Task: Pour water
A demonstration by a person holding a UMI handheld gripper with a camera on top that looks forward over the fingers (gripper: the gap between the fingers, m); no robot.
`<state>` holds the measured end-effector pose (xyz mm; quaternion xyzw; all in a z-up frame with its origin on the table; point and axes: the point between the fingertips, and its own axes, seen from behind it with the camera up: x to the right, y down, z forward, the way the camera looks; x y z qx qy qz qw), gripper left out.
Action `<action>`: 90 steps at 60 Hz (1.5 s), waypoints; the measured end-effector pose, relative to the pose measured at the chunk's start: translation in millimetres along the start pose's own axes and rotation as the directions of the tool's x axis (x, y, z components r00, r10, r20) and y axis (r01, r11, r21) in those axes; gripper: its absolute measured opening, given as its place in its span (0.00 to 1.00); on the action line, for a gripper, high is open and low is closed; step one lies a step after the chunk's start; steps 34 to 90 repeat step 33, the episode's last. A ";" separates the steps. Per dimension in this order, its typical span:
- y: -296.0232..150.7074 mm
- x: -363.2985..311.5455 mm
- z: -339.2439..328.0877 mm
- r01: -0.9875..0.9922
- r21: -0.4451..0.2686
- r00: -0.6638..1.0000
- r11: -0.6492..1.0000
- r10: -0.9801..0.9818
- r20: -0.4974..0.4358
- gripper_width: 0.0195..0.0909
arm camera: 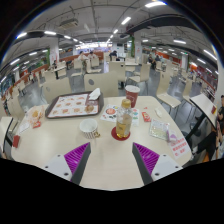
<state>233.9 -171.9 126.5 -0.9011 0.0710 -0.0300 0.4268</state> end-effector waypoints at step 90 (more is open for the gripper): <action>11.2 -45.7 -84.6 0.038 0.032 0.999 0.999 -0.037 -0.027 0.92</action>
